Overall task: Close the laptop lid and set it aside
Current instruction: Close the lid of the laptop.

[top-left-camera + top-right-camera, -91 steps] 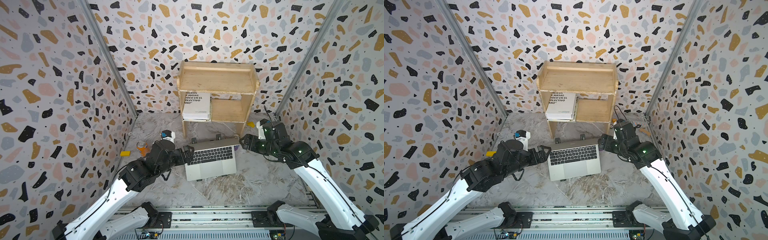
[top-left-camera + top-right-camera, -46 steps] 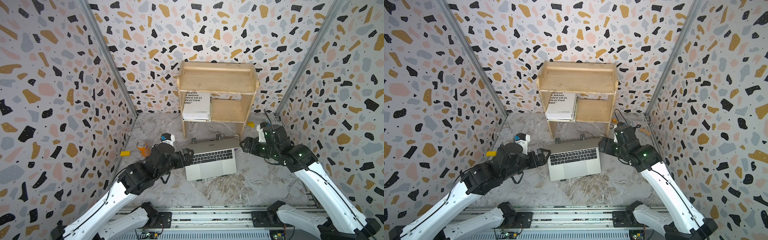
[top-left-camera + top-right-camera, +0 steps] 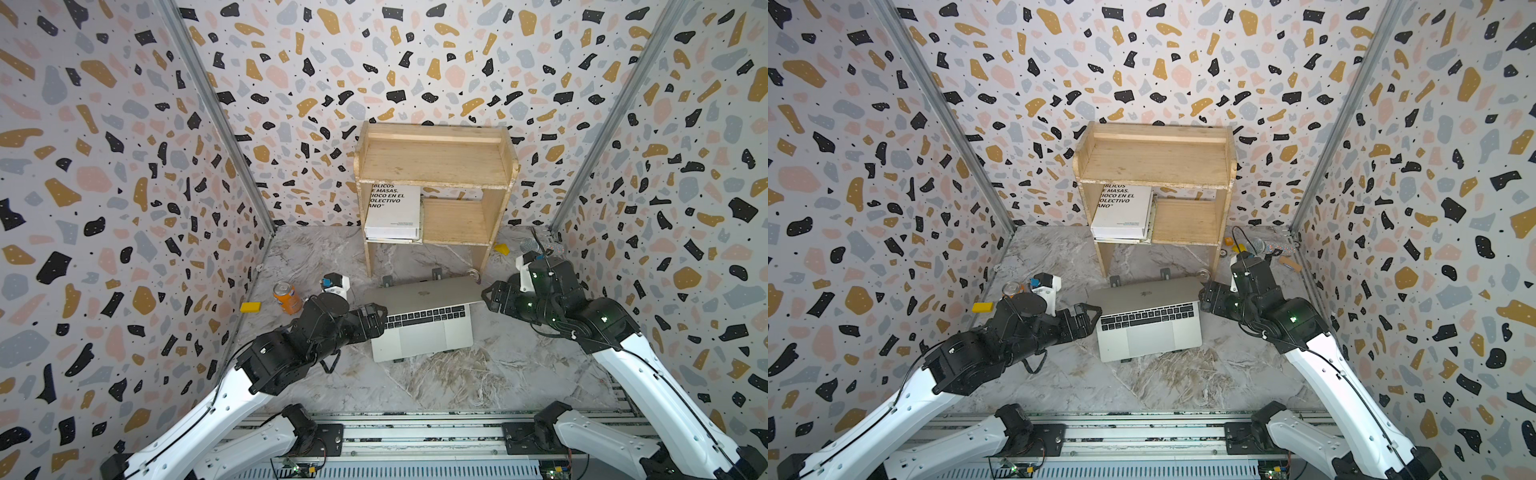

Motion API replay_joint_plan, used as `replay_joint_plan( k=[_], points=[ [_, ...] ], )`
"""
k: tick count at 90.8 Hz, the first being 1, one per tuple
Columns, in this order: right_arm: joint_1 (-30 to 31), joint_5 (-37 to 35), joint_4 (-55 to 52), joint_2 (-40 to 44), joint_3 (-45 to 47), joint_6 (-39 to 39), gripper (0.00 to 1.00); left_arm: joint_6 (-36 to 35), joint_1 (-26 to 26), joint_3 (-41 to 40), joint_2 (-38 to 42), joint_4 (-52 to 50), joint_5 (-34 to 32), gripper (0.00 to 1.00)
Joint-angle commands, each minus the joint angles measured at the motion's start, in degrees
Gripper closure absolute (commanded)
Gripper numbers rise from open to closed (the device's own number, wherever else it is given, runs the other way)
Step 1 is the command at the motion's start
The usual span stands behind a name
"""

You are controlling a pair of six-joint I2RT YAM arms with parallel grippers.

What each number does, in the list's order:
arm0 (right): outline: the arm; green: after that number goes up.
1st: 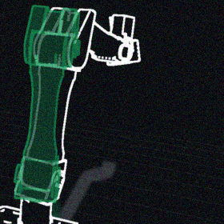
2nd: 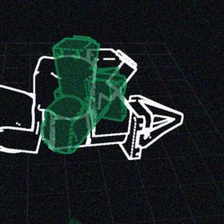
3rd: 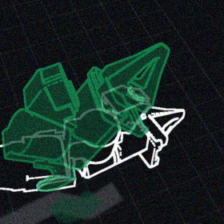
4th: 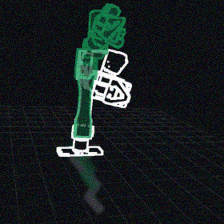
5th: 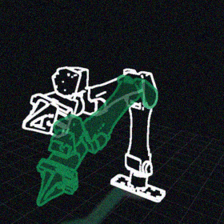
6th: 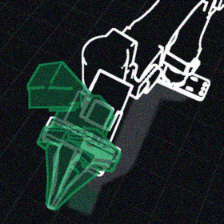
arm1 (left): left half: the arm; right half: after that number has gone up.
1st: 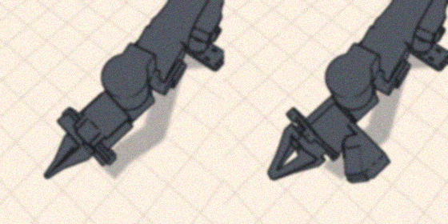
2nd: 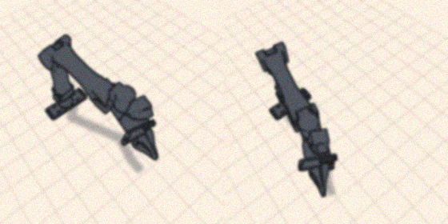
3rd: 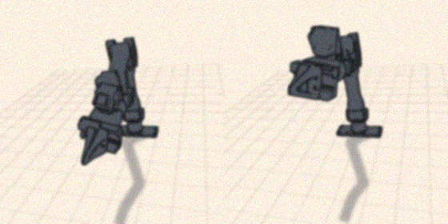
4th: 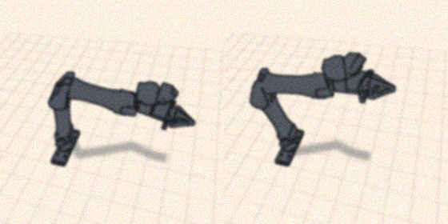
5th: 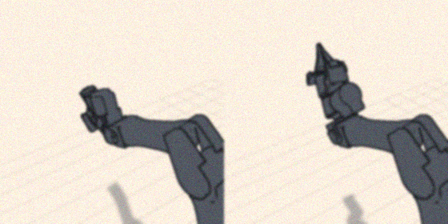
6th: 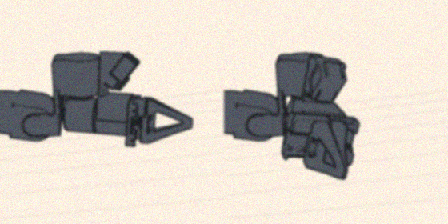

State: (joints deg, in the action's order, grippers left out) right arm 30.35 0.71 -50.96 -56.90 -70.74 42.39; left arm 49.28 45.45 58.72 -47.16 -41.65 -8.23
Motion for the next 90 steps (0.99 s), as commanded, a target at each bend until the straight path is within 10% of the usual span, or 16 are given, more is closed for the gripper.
replay_joint_plan(
  k=[1, 90],
  points=[
    [0.37, 0.14, -1.78, 1.47, 0.94, 0.53, 0.16, 0.63, 0.36, -1.64, 0.41, -1.3, -1.03, 0.01],
    [0.92, 1.04, -0.81, 7.62, 9.83, 3.09, 0.16, 3.36, 3.15, -7.28, 2.85, -0.36, -1.49, 0.02]
  ],
)
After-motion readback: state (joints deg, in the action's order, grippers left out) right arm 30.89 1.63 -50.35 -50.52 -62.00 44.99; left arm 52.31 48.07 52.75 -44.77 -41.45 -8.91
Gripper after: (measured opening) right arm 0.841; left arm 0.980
